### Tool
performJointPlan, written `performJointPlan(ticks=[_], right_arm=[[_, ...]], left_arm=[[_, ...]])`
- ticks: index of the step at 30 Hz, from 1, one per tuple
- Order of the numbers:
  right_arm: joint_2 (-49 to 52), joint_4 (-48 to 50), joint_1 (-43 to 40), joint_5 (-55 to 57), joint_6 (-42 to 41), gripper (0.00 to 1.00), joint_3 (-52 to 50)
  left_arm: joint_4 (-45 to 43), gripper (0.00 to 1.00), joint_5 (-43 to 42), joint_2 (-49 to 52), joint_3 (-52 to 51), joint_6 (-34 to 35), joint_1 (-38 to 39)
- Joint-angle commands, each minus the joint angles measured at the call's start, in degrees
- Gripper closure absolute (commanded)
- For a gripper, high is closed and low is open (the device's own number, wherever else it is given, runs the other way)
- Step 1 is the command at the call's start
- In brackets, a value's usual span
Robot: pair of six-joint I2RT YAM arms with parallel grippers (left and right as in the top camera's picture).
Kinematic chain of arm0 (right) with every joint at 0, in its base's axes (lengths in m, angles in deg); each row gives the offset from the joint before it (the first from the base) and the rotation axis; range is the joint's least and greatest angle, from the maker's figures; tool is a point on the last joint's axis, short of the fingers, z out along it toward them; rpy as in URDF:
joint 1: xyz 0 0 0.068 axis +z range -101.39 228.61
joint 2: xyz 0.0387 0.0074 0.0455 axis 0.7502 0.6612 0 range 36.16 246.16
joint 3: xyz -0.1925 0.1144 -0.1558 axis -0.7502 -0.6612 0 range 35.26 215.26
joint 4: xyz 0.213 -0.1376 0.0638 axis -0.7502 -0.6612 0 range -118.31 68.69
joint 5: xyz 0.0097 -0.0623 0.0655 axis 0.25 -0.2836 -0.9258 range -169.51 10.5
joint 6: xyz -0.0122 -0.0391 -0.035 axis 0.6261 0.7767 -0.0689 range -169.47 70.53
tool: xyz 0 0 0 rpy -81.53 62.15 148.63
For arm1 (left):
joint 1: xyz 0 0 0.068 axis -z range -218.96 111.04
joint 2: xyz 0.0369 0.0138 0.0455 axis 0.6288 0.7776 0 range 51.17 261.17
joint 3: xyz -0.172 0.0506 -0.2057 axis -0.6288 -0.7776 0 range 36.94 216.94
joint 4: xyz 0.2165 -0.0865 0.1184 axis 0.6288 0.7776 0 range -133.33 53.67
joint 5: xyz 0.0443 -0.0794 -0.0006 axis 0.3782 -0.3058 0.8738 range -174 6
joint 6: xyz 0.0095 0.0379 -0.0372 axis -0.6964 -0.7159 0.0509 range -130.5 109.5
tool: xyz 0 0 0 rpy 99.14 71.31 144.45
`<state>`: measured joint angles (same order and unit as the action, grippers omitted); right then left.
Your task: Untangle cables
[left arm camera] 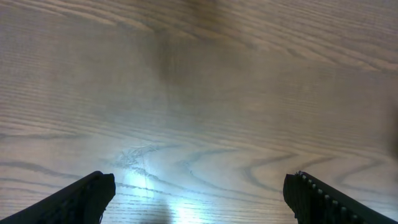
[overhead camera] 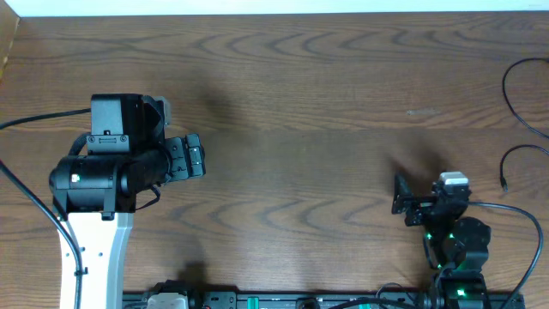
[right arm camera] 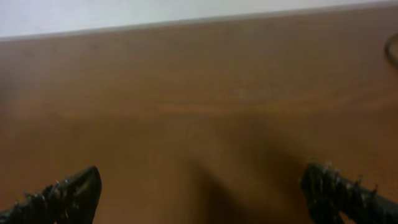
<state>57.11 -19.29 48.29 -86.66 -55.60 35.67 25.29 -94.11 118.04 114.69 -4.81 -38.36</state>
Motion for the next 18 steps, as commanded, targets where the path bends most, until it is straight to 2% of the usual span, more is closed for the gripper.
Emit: performJointPlan(ticks=[1, 5, 8, 18], right_arm=[[-0.2, -3.7, 0.3, 0.8, -0.7, 0.01, -0.1], [0.0, -5.9, 0.3, 0.1, -1.2, 0.01, -0.1], [0.0, -5.9, 0.3, 0.1, -4.5, 0.01, -0.1], [0.0, -5.9, 0.3, 0.2, -4.5, 0.01, -0.1]], left_arm=[[0.1, 0.08, 0.8, -0.2, 0.5, -1.0, 0.1], [0.1, 0.07, 0.8, -0.2, 0.5, -1.0, 0.1], [0.1, 0.07, 0.8, -0.2, 0.5, -1.0, 0.1], [0.2, 0.07, 0.8, -0.2, 0.5, -1.0, 0.1]])
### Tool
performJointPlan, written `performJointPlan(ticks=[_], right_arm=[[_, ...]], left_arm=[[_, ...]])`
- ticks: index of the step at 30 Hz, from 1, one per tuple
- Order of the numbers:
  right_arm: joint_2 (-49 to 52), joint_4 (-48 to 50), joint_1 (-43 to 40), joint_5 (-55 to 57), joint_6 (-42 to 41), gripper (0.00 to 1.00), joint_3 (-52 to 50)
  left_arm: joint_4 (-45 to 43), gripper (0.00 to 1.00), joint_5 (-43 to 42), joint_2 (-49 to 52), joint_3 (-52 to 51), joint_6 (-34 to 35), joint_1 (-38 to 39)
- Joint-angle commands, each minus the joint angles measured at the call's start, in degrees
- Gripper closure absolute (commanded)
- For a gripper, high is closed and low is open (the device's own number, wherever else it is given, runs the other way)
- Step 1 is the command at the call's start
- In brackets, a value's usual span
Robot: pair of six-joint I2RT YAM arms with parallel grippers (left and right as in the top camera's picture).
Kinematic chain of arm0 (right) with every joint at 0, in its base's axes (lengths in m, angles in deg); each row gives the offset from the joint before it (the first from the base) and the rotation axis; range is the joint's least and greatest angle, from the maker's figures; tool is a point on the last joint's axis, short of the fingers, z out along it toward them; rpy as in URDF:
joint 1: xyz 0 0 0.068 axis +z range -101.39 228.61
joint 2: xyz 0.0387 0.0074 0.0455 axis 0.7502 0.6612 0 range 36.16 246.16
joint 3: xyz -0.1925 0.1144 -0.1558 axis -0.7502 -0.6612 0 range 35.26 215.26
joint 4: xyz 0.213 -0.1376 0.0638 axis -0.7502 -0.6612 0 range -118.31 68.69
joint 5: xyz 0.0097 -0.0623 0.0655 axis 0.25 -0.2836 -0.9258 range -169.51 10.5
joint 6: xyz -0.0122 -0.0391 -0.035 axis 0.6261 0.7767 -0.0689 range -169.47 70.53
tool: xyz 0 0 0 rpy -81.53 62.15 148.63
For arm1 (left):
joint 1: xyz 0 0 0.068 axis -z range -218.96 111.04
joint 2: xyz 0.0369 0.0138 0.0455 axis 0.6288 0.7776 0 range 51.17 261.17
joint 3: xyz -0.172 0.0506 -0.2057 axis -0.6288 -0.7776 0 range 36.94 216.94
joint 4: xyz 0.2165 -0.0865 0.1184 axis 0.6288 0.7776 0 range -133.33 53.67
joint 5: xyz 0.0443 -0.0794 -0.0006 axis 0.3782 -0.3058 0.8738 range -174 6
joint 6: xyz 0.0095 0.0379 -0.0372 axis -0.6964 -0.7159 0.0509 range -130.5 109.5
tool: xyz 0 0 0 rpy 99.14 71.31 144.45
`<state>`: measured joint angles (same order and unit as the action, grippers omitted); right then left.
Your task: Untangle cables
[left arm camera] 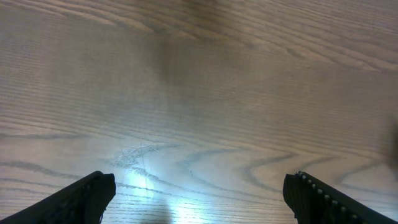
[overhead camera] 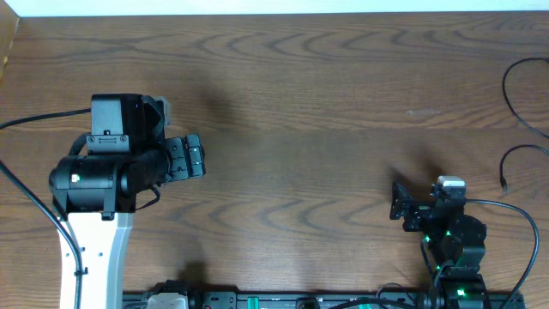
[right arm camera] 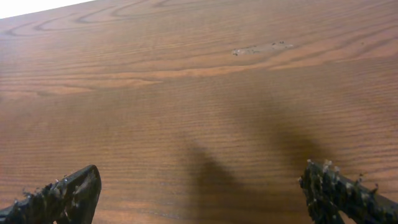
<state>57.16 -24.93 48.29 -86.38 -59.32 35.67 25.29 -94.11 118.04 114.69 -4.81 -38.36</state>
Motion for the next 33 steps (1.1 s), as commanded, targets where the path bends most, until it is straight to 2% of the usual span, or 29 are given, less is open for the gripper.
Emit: performJointPlan(ticks=[1, 15, 33], right_arm=[[-0.1, -0.2, 0.3, -0.1, -0.8, 0.01, -0.1], [-1.0, -0.1, 0.3, -0.1, -0.8, 0.01, -0.1], [-20.7, 0.2, 0.2, -0.1, -0.8, 0.01, -0.1]], left_arm=[[0.2, 0.07, 0.8, -0.2, 0.5, -1.0, 0.1], [0.4, 0.08, 0.8, -0.2, 0.5, -1.0, 0.1], [0.3, 0.08, 0.8, -0.2, 0.5, -1.0, 0.1]])
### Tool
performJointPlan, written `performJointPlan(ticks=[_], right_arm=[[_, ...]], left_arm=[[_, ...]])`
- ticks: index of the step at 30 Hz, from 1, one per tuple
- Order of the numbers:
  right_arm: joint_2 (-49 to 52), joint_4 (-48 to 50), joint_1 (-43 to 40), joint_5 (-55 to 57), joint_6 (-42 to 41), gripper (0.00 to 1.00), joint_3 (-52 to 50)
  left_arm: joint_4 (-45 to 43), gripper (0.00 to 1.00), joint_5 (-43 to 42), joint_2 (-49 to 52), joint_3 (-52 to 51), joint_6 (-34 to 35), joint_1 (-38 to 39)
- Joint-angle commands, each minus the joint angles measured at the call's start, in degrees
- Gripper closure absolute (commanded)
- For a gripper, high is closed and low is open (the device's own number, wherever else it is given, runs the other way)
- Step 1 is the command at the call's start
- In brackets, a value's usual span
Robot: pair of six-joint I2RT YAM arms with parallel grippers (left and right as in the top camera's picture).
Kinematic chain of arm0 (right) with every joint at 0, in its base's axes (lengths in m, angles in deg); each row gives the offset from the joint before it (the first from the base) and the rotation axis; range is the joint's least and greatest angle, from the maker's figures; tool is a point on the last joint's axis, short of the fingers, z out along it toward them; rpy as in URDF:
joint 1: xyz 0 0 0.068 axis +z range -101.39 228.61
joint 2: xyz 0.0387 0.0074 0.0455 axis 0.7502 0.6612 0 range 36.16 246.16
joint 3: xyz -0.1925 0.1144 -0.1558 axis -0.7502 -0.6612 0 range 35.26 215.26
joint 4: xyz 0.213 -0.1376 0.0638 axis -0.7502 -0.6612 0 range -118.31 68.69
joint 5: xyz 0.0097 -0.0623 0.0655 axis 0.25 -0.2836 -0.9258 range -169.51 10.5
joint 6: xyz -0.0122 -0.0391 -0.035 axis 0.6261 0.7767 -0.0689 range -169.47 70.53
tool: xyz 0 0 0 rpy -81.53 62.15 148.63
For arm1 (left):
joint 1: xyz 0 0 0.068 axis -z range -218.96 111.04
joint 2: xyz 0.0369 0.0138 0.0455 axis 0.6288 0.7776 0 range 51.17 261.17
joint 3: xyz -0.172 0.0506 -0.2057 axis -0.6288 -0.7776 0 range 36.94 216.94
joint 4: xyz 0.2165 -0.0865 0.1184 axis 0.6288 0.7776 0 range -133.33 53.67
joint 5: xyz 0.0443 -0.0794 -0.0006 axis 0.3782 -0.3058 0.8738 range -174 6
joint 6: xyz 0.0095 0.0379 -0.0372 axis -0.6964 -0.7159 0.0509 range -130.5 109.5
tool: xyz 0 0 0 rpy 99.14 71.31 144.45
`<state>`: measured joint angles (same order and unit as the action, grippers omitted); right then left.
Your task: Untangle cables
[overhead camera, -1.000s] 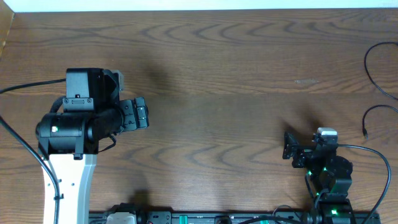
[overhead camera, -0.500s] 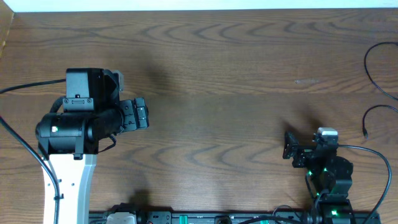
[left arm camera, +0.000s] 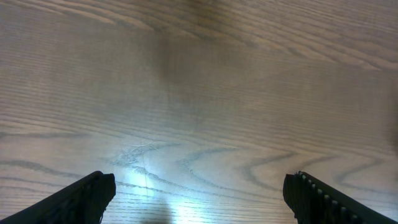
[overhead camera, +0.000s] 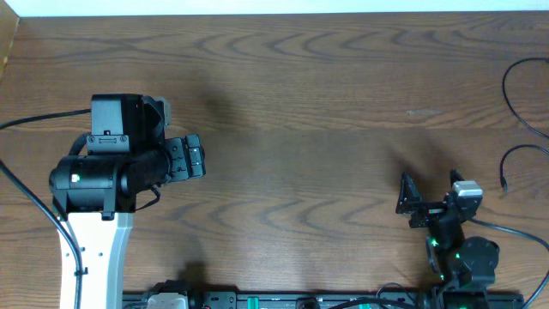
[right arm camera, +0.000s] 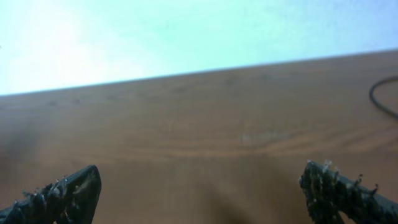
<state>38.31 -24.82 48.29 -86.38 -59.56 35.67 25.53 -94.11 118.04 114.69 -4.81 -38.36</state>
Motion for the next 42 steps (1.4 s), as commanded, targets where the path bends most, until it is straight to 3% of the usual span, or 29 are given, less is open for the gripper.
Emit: performJointPlan(ticks=[1, 14, 30, 40, 42], right_arm=[[-1.8, -0.2, 0.2, -0.1, -0.6, 0.01, -0.1], [-1.8, -0.2, 0.2, -0.1, -0.6, 0.01, -0.1], [-1.8, -0.2, 0.2, -0.1, -0.6, 0.01, -0.1], [-1.8, -0.2, 0.2, -0.1, -0.6, 0.01, -0.1], [-1.8, -0.2, 0.2, -0.1, -0.6, 0.01, -0.1]], left_arm=[[0.1, 0.07, 0.8, -0.3, 0.5, -1.0, 0.1], [0.0, 0.08, 3.9, -6.5, -1.7, 0.7, 0.1], [-3.6, 0.07, 5.0, -46.7, -14.8, 11.0, 0.1], [1.4, 0.08, 4.5, -51.1, -15.7, 10.6, 0.1], [1.1, 0.07, 0.0, -51.1, -17.1, 8.2, 0.1]])
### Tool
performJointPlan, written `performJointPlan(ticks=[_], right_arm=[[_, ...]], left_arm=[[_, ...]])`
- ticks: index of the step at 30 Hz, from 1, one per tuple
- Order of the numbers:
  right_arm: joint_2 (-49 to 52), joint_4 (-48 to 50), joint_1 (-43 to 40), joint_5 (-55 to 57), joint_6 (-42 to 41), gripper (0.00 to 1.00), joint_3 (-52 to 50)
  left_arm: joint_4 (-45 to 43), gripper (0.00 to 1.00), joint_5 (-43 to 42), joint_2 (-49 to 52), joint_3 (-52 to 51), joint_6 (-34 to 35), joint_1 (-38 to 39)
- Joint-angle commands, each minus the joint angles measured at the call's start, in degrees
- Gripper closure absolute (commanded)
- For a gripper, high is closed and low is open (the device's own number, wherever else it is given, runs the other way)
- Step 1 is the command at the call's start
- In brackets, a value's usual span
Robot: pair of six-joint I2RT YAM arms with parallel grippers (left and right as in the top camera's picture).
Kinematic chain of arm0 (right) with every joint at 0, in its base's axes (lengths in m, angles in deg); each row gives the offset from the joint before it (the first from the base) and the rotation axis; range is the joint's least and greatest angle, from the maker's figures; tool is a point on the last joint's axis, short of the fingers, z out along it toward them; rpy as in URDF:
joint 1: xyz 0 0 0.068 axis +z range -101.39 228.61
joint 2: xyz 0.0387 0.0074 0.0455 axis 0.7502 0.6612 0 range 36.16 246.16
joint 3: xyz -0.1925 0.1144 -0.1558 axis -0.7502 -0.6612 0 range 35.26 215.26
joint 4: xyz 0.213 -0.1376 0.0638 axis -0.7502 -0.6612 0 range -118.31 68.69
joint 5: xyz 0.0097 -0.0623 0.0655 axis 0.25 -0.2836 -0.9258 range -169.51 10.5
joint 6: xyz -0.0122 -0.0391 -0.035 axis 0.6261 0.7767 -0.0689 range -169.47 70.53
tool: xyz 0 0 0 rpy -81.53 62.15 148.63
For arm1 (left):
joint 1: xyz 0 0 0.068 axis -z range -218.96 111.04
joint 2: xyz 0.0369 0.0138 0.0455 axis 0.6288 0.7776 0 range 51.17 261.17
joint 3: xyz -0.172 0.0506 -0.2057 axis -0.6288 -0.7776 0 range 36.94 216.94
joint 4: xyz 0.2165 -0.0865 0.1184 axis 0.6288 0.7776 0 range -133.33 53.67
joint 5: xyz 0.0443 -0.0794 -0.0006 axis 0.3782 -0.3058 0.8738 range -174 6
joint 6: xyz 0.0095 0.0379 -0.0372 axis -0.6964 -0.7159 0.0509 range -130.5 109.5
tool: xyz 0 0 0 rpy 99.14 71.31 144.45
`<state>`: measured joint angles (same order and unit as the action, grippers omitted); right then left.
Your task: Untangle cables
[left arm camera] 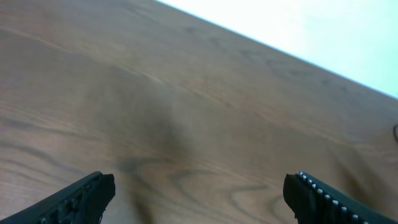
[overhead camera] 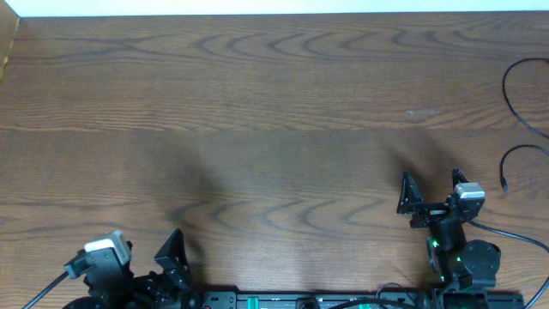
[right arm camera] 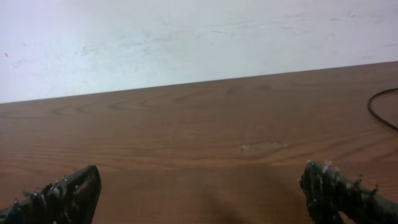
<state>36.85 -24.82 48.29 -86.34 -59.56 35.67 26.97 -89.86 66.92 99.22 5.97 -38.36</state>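
Two thin black cables lie apart at the table's far right: a long curved one (overhead camera: 512, 96) and a shorter arc (overhead camera: 517, 153) ending in a plug. A bit of cable (right arm camera: 380, 109) shows at the right edge of the right wrist view. My right gripper (overhead camera: 431, 194) stands open near the front edge, left of the cables, holding nothing. My left gripper (left arm camera: 199, 202) is open and empty, drawn back to the front left corner, far from the cables.
The brown wooden table (overhead camera: 274, 129) ends at a white wall (right arm camera: 199, 43) along the back. The arm bases and a black rail (overhead camera: 309, 300) line the front edge.
My left arm was stretched over the left middle of the table. Now it is folded back at the front left edge, its camera tilted up toward the wall. The right arm has barely moved.
At first my left arm hung still over the left of the table while my right gripper stood open near the front right. The right gripper then sat lower, then farther back with its view raised. The left arm is now pulled back too. Both stayed open and empty.
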Motion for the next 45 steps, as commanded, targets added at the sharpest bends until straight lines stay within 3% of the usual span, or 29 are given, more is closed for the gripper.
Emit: performJointPlan(ticks=[1, 6, 10, 19, 31, 34, 39, 45], right_arm=[[-0.4, -0.2, 0.2, -0.1, -0.6, 0.01, -0.1], [-0.4, -0.2, 0.2, -0.1, -0.6, 0.01, -0.1], [-0.4, -0.2, 0.2, -0.2, -0.6, 0.01, -0.1], [-0.4, -0.2, 0.2, -0.2, -0.6, 0.01, -0.1], [-0.4, -0.2, 0.2, -0.2, -0.6, 0.01, -0.1], [-0.4, -0.2, 0.2, -0.1, -0.6, 0.01, -0.1], [-0.4, -0.2, 0.2, -0.2, -0.6, 0.01, -0.1], [-0.4, -0.2, 0.2, -0.2, -0.6, 0.01, -0.1]], left_arm=[[-0.2, 0.07, -4.3, 0.1, -2.3, -3.2, 0.1], [-3.6, 0.07, -4.0, 0.1, -7.5, -3.8, 0.1], [-15.0, 0.07, -4.0, 0.1, -13.5, -6.9, 0.1], [-34.2, 0.07, -4.2, 0.1, -27.1, -7.0, 0.1], [-77.7, 0.08, -4.1, -0.3, -54.2, -7.0, 0.1], [-84.9, 0.07, -3.9, -1.8, -59.4, -7.0, 0.1], [-82.8, 0.07, -2.1, -5.6, -62.1, -7.1, 0.1], [-75.8, 0.07, -2.0, -8.2, -62.1, -15.2, 0.1]])
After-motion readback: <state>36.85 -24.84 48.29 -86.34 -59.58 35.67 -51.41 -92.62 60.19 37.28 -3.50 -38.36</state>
